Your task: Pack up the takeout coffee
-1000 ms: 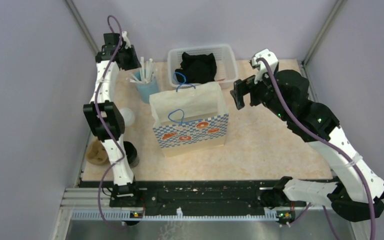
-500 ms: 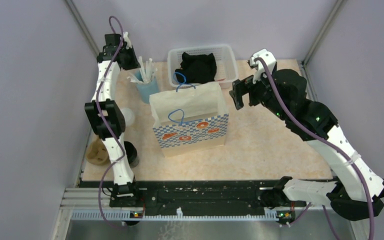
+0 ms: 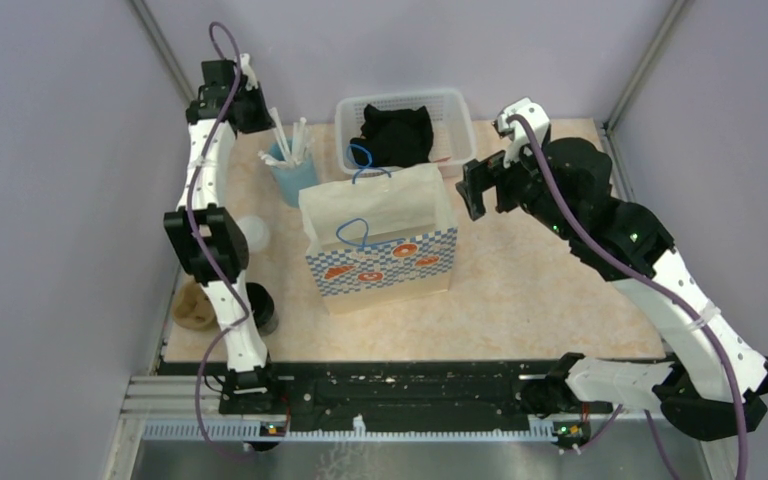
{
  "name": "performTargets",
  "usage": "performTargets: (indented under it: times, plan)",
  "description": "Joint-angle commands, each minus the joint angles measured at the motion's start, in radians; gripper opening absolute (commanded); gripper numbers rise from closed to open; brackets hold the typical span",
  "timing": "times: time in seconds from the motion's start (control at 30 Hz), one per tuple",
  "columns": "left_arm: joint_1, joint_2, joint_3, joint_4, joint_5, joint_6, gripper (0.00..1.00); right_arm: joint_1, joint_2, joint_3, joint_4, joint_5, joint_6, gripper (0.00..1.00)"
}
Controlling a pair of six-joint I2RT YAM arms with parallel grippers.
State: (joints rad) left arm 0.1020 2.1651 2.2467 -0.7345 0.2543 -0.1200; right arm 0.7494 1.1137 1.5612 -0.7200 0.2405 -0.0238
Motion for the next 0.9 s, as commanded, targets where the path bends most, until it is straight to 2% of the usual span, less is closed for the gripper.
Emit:
performTargets:
  times: [0.0, 0.23, 0.33, 0.43, 0.53, 0.67, 0.77, 0.87]
  plan:
    - [0.001, -0.217, -0.034, 0.025, -0.058, 0.007, 0.07, -0.007, -0.033, 0.014, 0.055, -0.019, 0.016, 0.99]
    - [0.002, -0.405, -0.039, 0.024, -0.091, -0.112, 0.06, -0.007, -0.071, -0.013, 0.088, -0.031, 0.061, 0.99]
    - [0.001, -0.523, -0.110, 0.087, -0.082, -0.177, 0.05, -0.008, -0.091, -0.028, 0.104, -0.023, 0.071, 0.99]
    - [0.002, -0.598, -0.141, 0.135, -0.105, -0.224, 0.00, -0.008, -0.112, -0.049, 0.120, -0.029, 0.089, 0.99]
    - [0.001, -0.665, -0.131, 0.169, -0.115, -0.246, 0.00, -0.008, -0.124, -0.055, 0.128, -0.042, 0.106, 0.99]
    - [0.001, -0.741, -0.089, 0.137, -0.174, -0.252, 0.00, -0.007, -0.142, -0.065, 0.131, -0.041, 0.117, 0.99]
    - [0.002, -0.813, -0.117, 0.141, -0.116, -0.319, 0.00, -0.008, -0.162, -0.081, 0.138, -0.040, 0.128, 0.99]
    - [0.001, -0.911, -0.258, 0.237, 0.034, -0.453, 0.01, -0.008, -0.170, -0.092, 0.140, -0.040, 0.140, 0.99]
